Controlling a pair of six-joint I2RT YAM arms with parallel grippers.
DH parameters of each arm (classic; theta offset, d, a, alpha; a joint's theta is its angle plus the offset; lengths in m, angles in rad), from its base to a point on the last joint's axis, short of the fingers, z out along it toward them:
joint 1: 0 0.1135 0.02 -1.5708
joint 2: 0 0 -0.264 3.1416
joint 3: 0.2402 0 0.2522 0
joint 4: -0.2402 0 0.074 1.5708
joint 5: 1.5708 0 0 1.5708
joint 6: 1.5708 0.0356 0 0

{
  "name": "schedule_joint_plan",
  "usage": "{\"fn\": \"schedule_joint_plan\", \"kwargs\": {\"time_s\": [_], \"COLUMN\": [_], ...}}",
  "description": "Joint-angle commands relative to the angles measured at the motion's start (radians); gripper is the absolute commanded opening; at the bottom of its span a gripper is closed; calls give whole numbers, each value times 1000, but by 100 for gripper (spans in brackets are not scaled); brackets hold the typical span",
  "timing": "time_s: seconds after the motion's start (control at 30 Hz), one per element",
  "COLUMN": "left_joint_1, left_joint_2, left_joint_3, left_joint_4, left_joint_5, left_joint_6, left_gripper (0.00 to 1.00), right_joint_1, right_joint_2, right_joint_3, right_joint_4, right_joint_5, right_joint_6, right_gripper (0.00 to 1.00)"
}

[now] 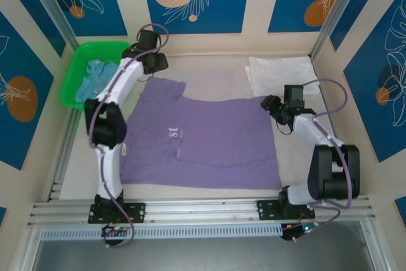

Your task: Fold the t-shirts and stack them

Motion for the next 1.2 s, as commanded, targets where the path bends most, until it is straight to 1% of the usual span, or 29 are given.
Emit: {"fn": "schedule_joint_plan", "kwargs": {"time_s": [0.0, 0.07, 0.1, 0.13, 0.23, 0.27, 0.33, 0.43, 0.53, 0.6, 0.63, 0.7, 0.77, 1.03, 1.17], "left_joint_1": [41, 53, 61, 67, 75, 78, 87, 107, 113, 120, 121, 121, 124, 128, 140], "left_joint_2": [260, 398, 431, 434, 406, 409, 427, 448, 471, 485, 488, 495, 503, 543, 568], "left_joint_3": [379, 607, 640, 620, 477, 461, 464, 463, 464, 467, 468, 468, 468, 475, 500], "left_joint_4": [-175, -256, -256, -237, -150, -143, -148, -146, -145, -148, -148, -145, -145, -134, -155], "left_joint_5": [24, -21, -39, -48, -81, -106, -114, -79, -76, -43, -43, -37, -13, 14, 33], "left_joint_6": [98, 116, 116, 115, 138, 151, 159, 156, 165, 164, 164, 161, 153, 132, 110], "left_gripper": [49, 49, 50, 51, 52, 53, 52, 51, 51, 51, 51, 50, 49, 48, 44], "right_joint_1": [-7, -7, -10, -11, -27, -36, -52, -64, -67, -70, -73, -80, -84, -98, -106], "right_joint_2": [88, 156, 188, 209, 263, 281, 315, 343, 354, 376, 386, 401, 395, 386, 383], "right_joint_3": [108, 169, 196, 215, 237, 241, 255, 267, 279, 304, 318, 328, 314, 280, 271], "right_joint_4": [-13, -44, -60, -71, -69, -63, -58, -37, -36, -66, -88, -90, -63, 1, 8], "right_joint_5": [-30, -5, 1, 8, 24, 20, 2, -53, -52, -31, -26, -44, -65, -108, -104], "right_joint_6": [-88, -109, -116, -120, -125, -123, -116, -112, -106, -83, -77, -73, -69, -34, -23], "right_gripper": [63, 62, 62, 62, 63, 63, 63, 61, 62, 62, 62, 61, 61, 61, 60]}}
